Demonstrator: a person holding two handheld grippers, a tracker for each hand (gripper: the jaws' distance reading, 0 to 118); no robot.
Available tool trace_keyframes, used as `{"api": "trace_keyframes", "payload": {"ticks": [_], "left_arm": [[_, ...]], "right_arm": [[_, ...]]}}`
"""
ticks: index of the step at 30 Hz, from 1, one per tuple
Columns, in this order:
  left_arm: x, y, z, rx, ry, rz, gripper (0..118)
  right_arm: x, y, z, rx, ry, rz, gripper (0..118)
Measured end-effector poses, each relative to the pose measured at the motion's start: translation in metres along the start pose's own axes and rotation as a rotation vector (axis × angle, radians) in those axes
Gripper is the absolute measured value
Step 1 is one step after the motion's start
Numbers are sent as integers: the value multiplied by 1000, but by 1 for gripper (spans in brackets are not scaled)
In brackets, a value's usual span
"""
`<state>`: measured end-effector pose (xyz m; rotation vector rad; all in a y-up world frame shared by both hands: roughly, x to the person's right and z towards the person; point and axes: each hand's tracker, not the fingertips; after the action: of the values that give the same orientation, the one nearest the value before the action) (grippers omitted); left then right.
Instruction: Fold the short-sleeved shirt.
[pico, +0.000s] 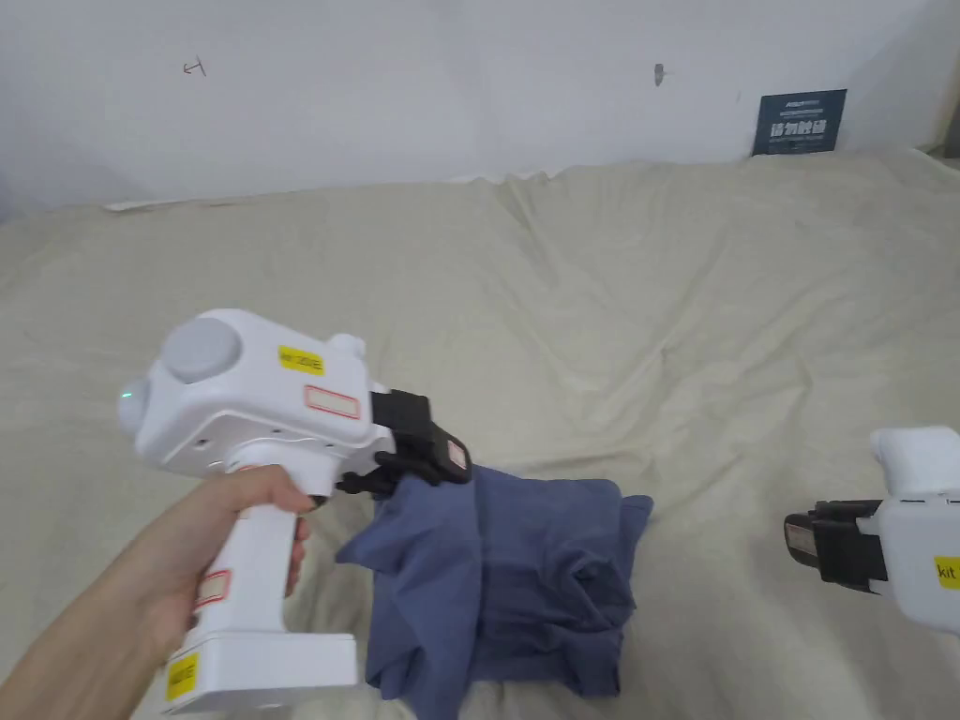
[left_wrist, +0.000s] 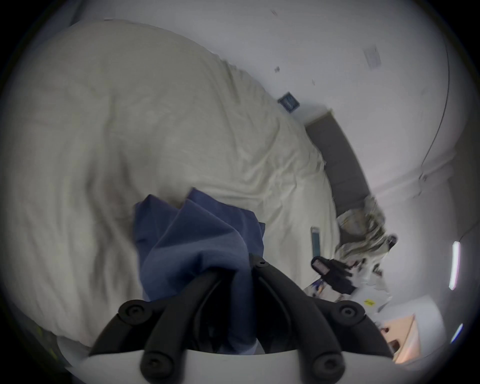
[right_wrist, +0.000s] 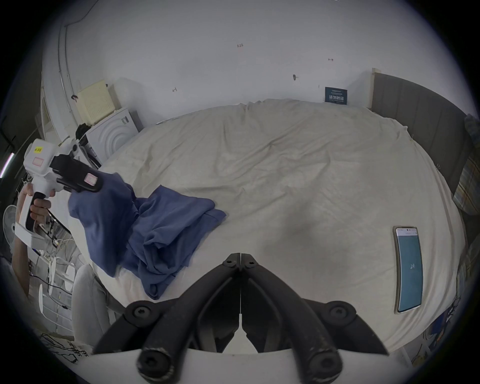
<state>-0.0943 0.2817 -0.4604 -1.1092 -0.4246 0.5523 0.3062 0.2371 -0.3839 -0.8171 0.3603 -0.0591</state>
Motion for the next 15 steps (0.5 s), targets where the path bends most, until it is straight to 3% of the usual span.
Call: {"api": "trace_keyframes", "payload": {"ticks": [8,10,13,14,15], "left_arm": [[56,-1,-108,-215,141,-213,9],[59,-3,-115,-235,146,-260,18],[62,-5,-113,-242,29,-229,106],[63,-4,-108,-233,7,-212,118],[66,0,-98,-199,-18,-224,117]], "right_arm": [[26,-11,13,15,-19,-47,0],[35,-14,11,15,-16,-69,0],[37,-17,8,7,-30,-78,0],[37,-18,9,7,-28,-78,0],[37,-19,9,6,-25,-80,0]]}}
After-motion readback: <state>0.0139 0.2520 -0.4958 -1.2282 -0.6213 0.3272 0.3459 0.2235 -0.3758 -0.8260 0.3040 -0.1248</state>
